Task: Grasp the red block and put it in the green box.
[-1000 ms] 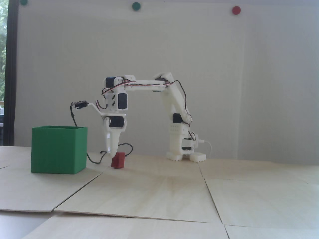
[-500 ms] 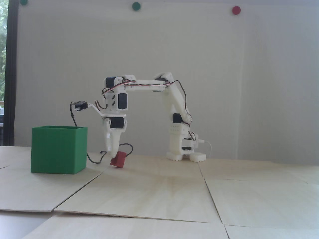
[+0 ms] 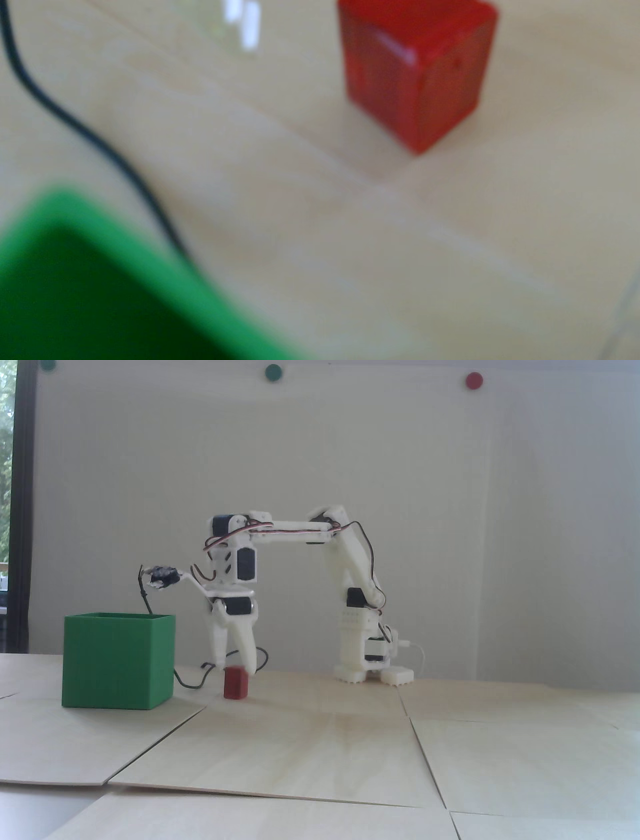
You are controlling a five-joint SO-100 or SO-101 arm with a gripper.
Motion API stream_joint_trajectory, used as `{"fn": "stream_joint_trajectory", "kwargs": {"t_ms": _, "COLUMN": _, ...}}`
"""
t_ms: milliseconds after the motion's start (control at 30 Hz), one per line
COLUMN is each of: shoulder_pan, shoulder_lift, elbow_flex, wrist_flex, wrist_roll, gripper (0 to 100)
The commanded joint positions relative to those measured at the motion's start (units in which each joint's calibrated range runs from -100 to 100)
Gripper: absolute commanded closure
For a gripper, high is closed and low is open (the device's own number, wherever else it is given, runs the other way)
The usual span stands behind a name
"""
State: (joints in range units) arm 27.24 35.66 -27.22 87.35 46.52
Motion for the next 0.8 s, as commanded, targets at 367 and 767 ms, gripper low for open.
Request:
{"fn": "stream_joint_trajectory", "kwargs": {"t_ms": 367, "shoulder_pan": -3.2, "shoulder_lift": 4.9, "elbow_flex": -12.2, "wrist_flex": -0.7, "wrist_roll": 0.4, "gripper": 68}}
{"fn": "stream_joint_trajectory", "kwargs": {"t_ms": 767, "shoulder_pan": -8.8, "shoulder_lift": 1.2, "elbow_flex": -12.7, "wrist_flex": -0.8, "wrist_roll": 0.4, "gripper": 68}}
